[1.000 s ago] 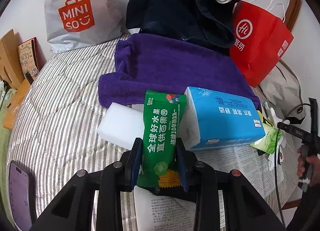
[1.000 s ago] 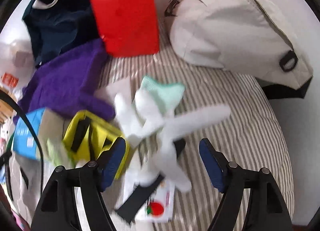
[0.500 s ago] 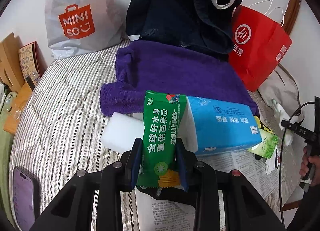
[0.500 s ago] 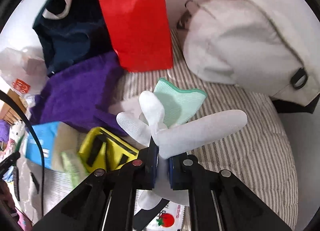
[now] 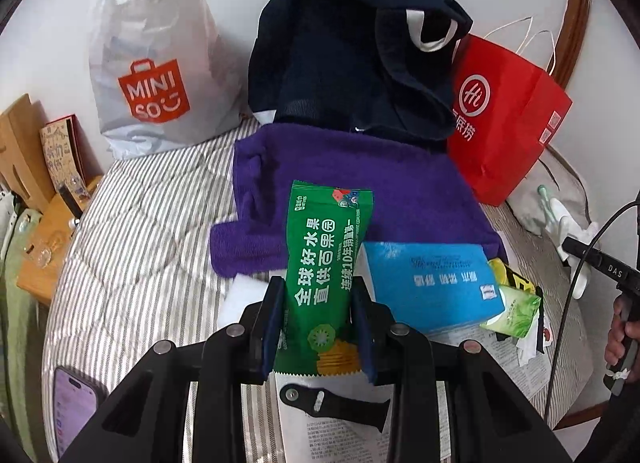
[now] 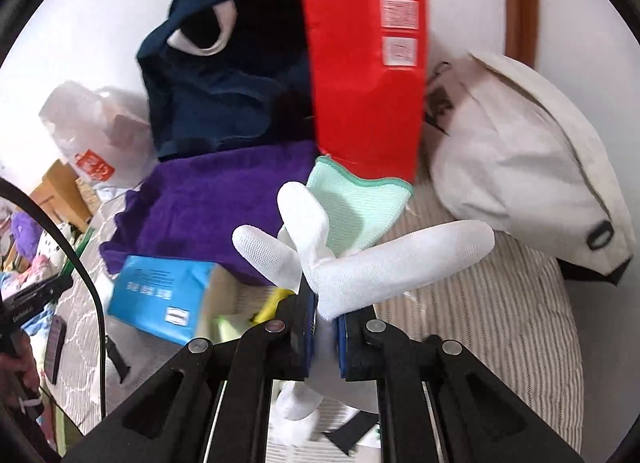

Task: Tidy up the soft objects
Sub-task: 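Carry the white gloves onto the purple towel with the right tool while the left tool carries the packet there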

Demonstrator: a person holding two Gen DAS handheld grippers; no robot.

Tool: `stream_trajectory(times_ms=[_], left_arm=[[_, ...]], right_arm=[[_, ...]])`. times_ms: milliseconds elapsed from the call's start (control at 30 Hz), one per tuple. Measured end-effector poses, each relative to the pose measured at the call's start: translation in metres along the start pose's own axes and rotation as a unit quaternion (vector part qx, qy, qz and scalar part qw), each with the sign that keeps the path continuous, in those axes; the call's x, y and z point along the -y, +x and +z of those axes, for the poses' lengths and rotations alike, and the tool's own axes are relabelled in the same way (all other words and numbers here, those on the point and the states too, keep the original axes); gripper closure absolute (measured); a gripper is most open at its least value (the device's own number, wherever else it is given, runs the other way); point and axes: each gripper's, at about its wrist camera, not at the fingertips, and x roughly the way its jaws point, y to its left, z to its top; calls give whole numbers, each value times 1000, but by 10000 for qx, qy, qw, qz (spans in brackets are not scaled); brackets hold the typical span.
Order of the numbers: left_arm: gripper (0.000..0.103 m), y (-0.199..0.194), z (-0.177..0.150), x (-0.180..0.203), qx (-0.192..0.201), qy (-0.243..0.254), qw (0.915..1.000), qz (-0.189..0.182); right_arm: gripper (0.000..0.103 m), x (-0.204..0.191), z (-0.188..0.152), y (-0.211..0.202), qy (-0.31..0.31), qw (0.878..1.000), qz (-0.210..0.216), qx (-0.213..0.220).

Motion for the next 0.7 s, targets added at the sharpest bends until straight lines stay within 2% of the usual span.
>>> stream_trajectory(times_ms=[367,700], left_arm=[[72,10,32,-2,99,123,9999,38],[72,44,59,-8,20,107,9999,-17]], right_arm=[[93,-48,21,22,-327,9988,350,-85],[93,-67,50,67,-375,9983,333,-286]])
